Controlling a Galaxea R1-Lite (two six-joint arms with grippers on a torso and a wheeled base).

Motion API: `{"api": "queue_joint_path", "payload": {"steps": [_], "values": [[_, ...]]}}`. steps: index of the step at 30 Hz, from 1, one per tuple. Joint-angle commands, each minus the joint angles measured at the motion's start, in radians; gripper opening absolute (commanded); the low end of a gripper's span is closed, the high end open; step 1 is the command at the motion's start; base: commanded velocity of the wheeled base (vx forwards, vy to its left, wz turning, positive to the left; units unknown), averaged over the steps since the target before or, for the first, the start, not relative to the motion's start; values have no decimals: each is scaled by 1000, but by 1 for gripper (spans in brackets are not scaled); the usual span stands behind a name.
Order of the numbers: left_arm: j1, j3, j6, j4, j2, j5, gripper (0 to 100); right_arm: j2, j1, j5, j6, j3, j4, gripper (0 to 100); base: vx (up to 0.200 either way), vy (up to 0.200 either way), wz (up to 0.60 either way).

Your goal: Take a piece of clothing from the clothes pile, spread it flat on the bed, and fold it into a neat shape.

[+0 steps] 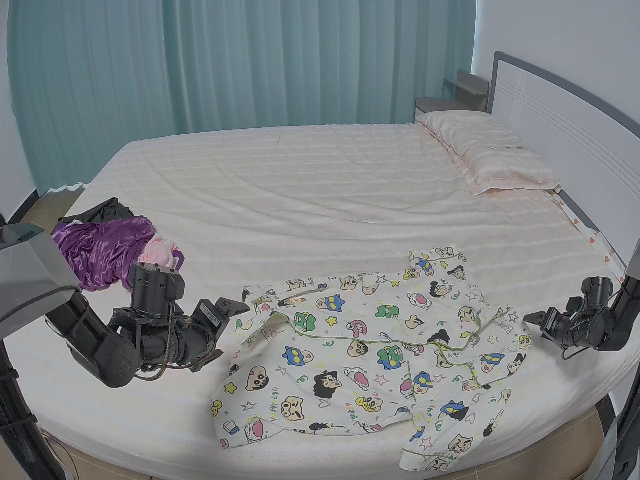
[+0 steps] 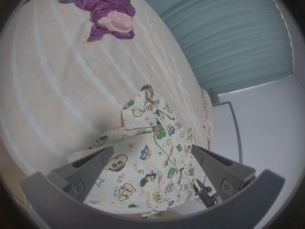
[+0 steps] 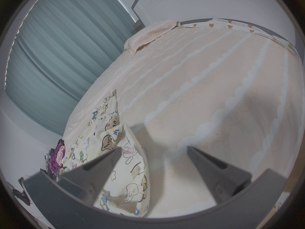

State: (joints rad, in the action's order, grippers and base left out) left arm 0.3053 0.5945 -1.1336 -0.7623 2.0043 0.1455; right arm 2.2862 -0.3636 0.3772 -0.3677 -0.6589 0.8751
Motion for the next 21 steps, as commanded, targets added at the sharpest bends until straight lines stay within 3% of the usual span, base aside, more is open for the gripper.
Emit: {"api": "queue_joint_path", "payload": {"steps": [1,7,10,14,21], "values": [[-2,11,12,-34,70,-24,100,-20,-6,3,-7,13,15,100,0,0,0],[-35,119,55,-80,146,-61,100,-90,-5,8,-40,82,90,100,0,0,0],[-68,248,97,-40,199,-58,100,-142,-1,9,-117,130,163,100,0,0,0],[-61,421,163,86,292,-53,100,-175,3,9,-151,185,226,100,0,0,0],[-43,624,178,270,401,-53,100,-171,17,9,-151,236,300,100,0,0,0]]}}
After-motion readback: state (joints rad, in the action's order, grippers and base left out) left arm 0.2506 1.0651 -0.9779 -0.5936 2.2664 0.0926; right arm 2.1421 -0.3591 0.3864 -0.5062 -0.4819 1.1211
